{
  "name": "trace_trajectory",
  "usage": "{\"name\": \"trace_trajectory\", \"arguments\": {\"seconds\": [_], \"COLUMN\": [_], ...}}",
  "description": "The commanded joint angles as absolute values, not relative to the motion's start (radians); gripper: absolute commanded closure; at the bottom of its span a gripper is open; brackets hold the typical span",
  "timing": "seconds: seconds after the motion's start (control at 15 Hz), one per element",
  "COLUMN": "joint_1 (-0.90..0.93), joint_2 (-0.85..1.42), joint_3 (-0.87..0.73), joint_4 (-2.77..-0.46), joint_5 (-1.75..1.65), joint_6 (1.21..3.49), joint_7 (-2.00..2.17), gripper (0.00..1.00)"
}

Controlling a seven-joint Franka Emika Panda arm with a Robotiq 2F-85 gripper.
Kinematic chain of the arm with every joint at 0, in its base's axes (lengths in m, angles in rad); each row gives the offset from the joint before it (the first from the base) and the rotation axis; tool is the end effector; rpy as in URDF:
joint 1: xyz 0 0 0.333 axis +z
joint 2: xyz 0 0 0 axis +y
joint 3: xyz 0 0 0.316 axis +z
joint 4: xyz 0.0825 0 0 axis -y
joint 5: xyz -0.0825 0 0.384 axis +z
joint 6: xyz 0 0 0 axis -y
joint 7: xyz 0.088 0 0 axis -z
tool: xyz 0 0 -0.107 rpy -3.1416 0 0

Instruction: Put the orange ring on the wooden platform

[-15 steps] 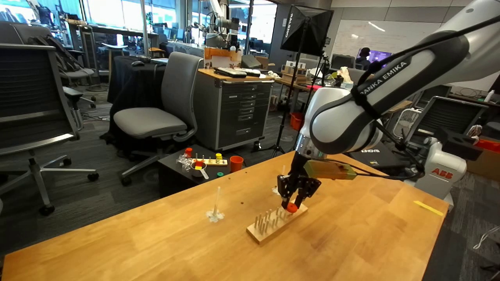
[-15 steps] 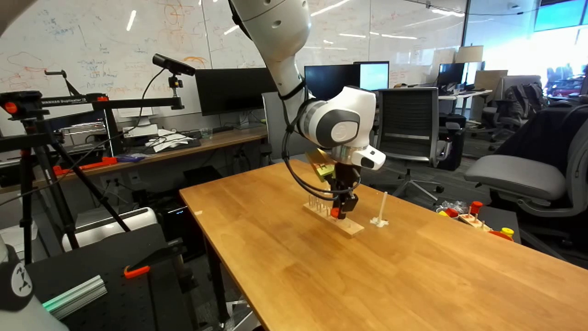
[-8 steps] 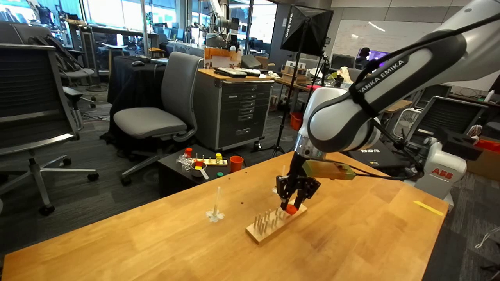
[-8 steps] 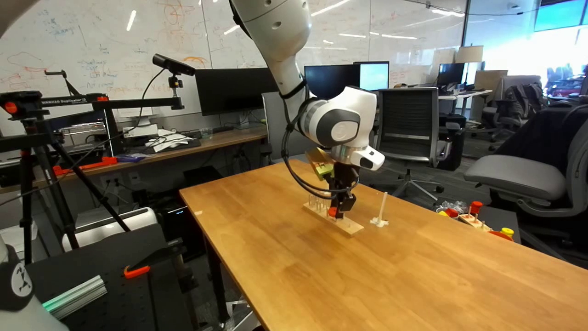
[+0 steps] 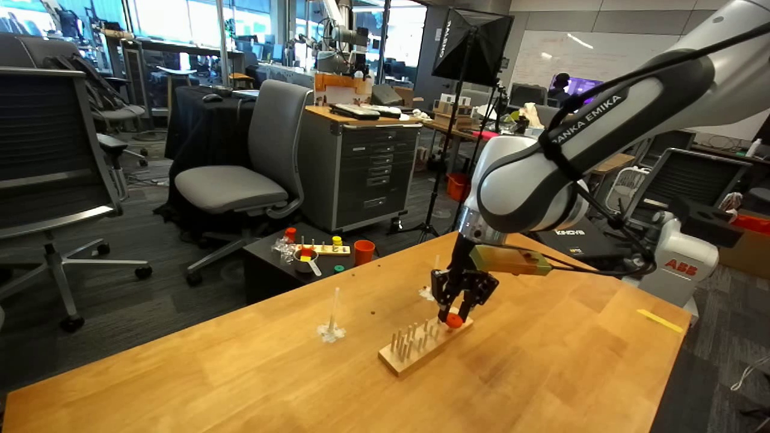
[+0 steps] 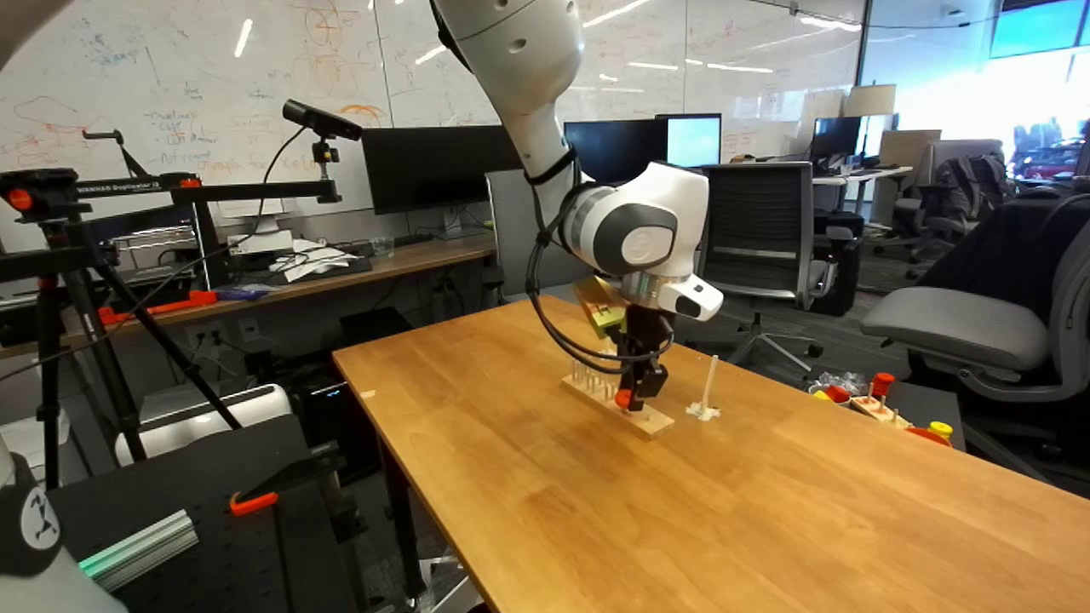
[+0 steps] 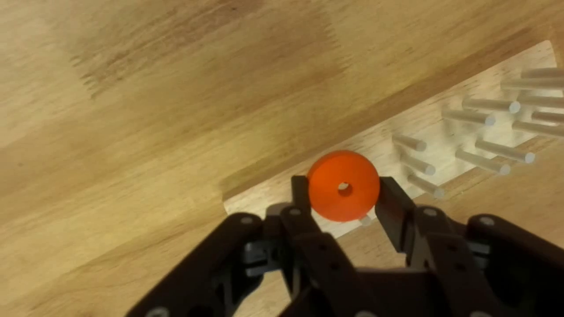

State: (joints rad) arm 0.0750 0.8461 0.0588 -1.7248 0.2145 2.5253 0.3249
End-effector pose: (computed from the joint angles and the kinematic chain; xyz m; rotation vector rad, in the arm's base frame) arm 0.6460 0.0825 0.0918 -2.9337 0.5767 0.1243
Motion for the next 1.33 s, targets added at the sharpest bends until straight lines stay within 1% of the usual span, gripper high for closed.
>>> {"name": "trace_trajectory", "arguments": {"seconds": [0.0, 1.27], "joint_1": [0.074, 0.092], "joint_2": [0.868, 0.872], "joint_3": [0.053, 0.073], "joint_4": [-1.691, -1.665], "joint_5": [0.231, 0.234], "joint_6": [2.497, 2.471], "joint_7": [0.324, 0.328], "gripper": [0.82, 0.82]}}
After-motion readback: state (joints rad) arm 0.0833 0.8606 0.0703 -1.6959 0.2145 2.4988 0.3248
